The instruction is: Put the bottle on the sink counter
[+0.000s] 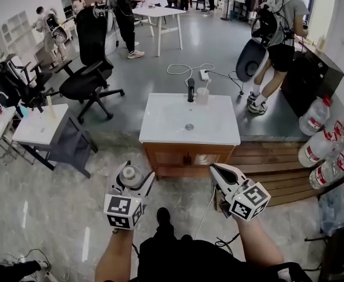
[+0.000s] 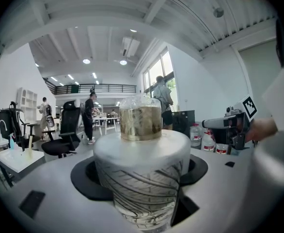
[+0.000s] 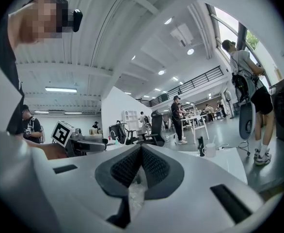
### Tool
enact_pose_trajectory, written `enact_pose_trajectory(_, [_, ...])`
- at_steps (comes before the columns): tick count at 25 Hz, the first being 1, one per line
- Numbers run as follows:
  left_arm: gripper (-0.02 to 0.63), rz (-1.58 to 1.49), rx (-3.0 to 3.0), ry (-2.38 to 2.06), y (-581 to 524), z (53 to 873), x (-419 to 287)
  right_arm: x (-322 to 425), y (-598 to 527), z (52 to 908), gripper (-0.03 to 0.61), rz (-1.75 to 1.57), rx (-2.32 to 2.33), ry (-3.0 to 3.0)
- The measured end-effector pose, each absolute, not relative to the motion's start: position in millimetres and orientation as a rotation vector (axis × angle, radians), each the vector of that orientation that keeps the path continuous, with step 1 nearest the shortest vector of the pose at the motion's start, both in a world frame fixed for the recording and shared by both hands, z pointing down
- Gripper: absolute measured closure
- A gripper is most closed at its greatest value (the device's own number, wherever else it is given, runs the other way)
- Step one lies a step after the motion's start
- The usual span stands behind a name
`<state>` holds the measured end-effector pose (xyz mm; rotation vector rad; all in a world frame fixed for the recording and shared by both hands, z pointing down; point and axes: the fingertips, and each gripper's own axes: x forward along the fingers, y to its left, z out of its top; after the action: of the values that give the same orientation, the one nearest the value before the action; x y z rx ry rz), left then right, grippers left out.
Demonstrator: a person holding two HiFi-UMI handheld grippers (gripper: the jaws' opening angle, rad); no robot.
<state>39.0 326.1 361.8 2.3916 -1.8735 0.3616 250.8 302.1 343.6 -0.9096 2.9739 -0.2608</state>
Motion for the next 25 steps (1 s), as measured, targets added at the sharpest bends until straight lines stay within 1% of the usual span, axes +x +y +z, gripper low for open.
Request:
enact_pose_trajectory(9, [0.264,0.338,2.426,-1.846,267,365,12,221,245,350,0.563,-0.297,-0.937,2.992])
enact_pose_trajectory(17, [0.264,0.348,2.459,-1.816,199,365,-23,174,182,361,0.564,-0.343,-0.944,3.020])
enact_pose_trajectory(25, [0.264,0.370,2.500,-1.801,155,365,-60,130,140,365,0.563,-0.366,-0.957,3.042])
